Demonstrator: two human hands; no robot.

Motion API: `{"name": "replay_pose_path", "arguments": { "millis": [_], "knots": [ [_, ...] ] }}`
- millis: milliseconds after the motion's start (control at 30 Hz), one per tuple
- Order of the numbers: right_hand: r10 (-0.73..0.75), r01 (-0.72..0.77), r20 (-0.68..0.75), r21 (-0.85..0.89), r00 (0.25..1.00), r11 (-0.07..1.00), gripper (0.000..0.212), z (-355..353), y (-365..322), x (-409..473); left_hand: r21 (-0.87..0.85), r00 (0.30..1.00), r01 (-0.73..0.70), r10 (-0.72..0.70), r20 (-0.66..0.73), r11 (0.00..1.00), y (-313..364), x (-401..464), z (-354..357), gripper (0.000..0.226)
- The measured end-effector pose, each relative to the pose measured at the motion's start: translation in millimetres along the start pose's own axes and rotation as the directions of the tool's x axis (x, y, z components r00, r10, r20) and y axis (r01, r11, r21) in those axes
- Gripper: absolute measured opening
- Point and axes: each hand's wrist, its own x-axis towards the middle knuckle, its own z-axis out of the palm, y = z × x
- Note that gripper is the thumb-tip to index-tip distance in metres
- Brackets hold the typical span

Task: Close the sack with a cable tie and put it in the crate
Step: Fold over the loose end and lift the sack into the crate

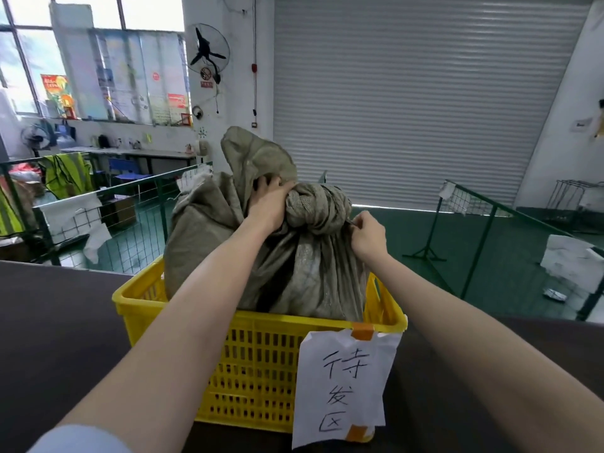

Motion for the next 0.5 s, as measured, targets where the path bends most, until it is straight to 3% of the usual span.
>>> {"name": "replay_pose_path", "arguments": {
  "millis": [233, 500],
  "knots": [
    [0.124, -0.124, 0.039, -0.006, 0.992, 0.992, 0.006, 2, 41, 1, -0.058, 0.995, -0.052, 0.056, 0.082, 0.997, 18, 2, 28, 0.051],
    [0.139, -0.138, 0.025, -0.042, 0.99, 0.99, 0.004, -2, 48, 2, -0.066, 0.992, -0.077, 0.083, 0.097, 0.995, 25, 5, 32, 0.054]
  ]
}}
